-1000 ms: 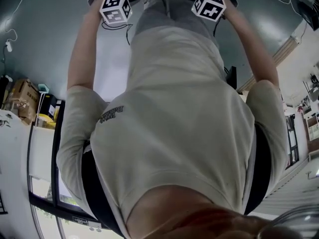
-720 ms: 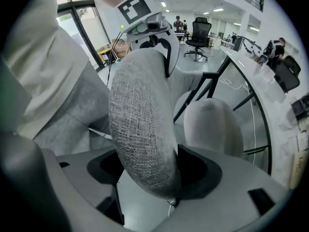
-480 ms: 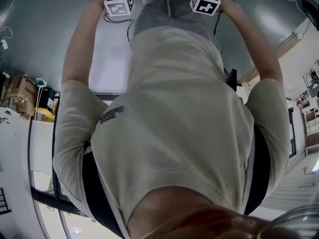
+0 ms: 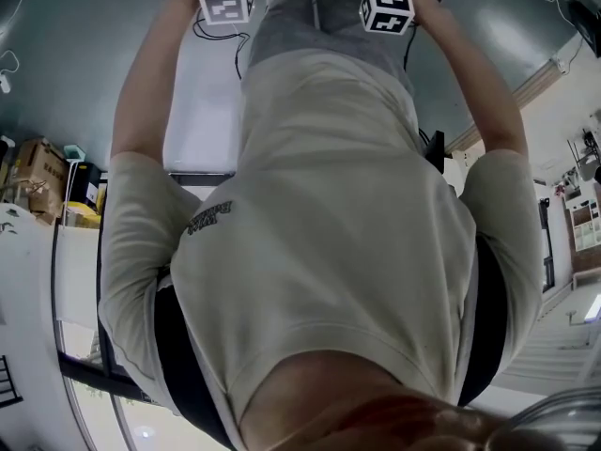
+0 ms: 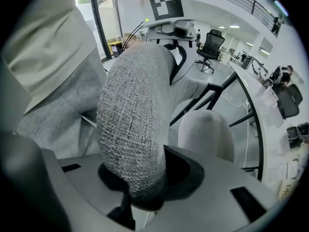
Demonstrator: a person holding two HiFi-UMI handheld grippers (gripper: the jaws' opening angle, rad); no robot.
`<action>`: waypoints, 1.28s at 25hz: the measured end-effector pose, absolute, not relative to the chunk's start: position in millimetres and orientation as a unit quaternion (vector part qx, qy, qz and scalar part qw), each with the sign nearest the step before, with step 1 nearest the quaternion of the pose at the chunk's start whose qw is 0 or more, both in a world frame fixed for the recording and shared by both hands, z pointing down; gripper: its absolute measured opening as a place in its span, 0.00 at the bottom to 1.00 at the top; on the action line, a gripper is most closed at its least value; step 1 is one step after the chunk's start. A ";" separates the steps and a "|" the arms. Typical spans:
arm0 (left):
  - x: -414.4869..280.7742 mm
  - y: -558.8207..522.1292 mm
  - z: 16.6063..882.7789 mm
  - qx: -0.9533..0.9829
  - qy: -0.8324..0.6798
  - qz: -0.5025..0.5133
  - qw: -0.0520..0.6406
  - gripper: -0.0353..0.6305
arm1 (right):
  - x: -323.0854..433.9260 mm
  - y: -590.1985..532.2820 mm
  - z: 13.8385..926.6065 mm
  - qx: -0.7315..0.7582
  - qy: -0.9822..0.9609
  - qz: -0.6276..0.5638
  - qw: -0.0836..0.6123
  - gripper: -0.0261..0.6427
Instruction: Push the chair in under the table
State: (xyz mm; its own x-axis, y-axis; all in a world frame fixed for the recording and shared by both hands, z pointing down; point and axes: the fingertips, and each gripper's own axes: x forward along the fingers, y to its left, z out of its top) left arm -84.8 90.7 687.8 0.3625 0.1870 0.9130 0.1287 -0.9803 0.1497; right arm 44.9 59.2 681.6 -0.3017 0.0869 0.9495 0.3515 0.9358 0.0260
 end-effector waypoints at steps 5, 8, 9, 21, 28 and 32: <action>-82.5 92.6 691.8 0.821 0.105 0.560 0.033 0.28 | 51.0 61.6 682.9 -0.164 -0.787 -0.105 0.585 0.23; -82.8 90.0 689.2 0.821 0.103 0.561 0.036 0.28 | 53.3 64.8 683.8 -0.188 -0.778 -0.092 0.592 0.25; -82.8 87.8 687.4 0.820 0.101 0.562 0.036 0.28 | 53.7 65.1 683.5 -0.193 -0.777 -0.090 0.593 0.25; -85.0 23.4 680.2 0.818 0.084 0.568 0.040 0.28 | 55.6 -2.1 680.3 -0.191 -0.756 -0.064 0.623 0.29; -93.0 -16.9 670.3 0.823 0.086 0.560 0.045 0.28 | 46.3 -44.2 670.6 -0.173 -0.764 -0.050 0.619 0.29; -93.8 -35.0 668.8 0.822 0.102 0.558 0.048 0.28 | 44.6 -65.2 671.2 -0.170 -0.764 -0.044 0.621 0.29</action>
State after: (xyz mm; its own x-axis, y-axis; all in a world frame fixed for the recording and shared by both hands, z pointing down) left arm -93.8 -35.0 668.8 0.3574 0.2210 0.9074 0.1140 -0.9747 0.1925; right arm 44.6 -65.2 671.2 -0.1699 0.2047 0.9640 0.3138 0.9385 -0.1440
